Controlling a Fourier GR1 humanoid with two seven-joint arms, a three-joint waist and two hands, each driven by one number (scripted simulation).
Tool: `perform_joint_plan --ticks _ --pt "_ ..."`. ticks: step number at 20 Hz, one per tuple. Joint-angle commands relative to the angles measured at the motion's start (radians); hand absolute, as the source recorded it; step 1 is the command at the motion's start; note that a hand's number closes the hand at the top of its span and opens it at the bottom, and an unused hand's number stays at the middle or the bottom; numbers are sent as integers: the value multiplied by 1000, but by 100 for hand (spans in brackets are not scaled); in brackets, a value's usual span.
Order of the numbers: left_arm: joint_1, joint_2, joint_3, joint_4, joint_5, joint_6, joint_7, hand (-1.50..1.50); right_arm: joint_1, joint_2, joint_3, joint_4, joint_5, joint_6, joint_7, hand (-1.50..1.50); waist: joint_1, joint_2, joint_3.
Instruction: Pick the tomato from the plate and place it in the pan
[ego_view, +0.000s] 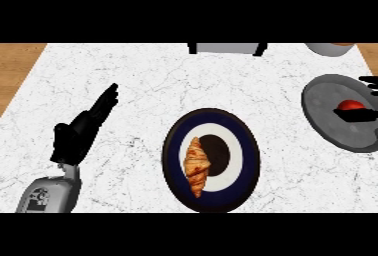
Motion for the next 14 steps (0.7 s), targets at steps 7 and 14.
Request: perform_joint_plan --ticks 7,14 --pt "8 4 12 8 8 -7 -14 0 -20 -8 -251 -10 -271 113 -264 -150 -3 7 4" --pt "2 11 32 12 12 -3 -9 0 84 -92 -361 48 -400 401 -399 -150 -18 1 2"
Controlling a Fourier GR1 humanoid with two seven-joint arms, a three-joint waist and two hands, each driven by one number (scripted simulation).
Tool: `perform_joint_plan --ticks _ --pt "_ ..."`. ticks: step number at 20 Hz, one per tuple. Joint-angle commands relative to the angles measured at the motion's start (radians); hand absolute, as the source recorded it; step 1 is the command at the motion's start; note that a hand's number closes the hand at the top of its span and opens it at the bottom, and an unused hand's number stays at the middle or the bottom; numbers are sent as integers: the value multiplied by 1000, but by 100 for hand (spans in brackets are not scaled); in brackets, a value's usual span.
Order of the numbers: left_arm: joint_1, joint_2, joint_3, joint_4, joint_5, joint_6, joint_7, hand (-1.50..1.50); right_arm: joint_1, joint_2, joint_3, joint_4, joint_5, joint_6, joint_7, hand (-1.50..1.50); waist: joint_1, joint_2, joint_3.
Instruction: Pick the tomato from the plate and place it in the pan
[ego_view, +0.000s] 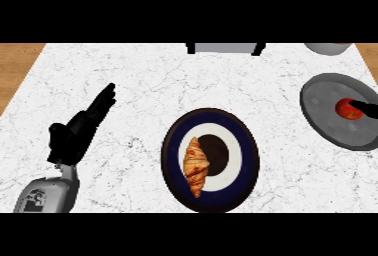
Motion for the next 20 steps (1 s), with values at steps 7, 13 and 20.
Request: perform_joint_plan --ticks 7,13,20 --pt "24 -1 7 -24 11 -7 13 0 180 -79 -85 23 -110 302 -271 -150 -15 -9 -1" --pt "47 -30 -19 1 -39 25 -26 0 260 -45 -66 20 -127 327 -397 -150 -24 -14 -4" --pt "-15 -3 37 13 -11 9 28 0 327 -10 -28 -18 -170 378 -448 -150 -35 -20 -6"
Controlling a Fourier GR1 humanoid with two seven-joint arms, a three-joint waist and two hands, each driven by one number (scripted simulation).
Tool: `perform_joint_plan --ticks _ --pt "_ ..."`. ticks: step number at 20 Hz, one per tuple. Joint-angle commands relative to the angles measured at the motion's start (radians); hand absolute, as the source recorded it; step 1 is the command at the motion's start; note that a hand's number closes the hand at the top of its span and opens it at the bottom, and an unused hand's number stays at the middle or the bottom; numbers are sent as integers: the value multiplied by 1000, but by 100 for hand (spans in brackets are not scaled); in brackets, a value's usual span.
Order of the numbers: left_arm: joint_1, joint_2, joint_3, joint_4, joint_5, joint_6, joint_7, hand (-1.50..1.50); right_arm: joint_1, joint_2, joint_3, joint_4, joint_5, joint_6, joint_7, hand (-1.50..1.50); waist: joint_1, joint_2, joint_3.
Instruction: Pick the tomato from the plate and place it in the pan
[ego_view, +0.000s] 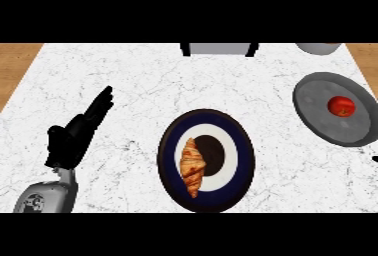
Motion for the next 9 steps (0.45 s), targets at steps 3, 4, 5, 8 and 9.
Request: perform_joint_plan --ticks 3,4,5,8,9 --pt "71 -48 -46 -25 -34 25 -32 0 66 18 20 -12 -35 40 -80 -150 -1 -2 -1" --pt "-10 6 17 -21 11 -14 20 0 105 46 38 -29 -35 33 -114 -150 -6 -3 -1" --pt "13 -26 -29 -51 -22 12 61 0 116 77 36 -26 -39 -5 -140 -150 -5 -3 -1" --pt "4 -26 -5 47 -39 23 -46 0 130 81 53 -53 -57 1 -132 -150 -10 -4 -2" --pt "77 40 45 -25 26 -47 -41 0 188 89 46 -46 -50 -9 -192 -150 -6 -4 -1"
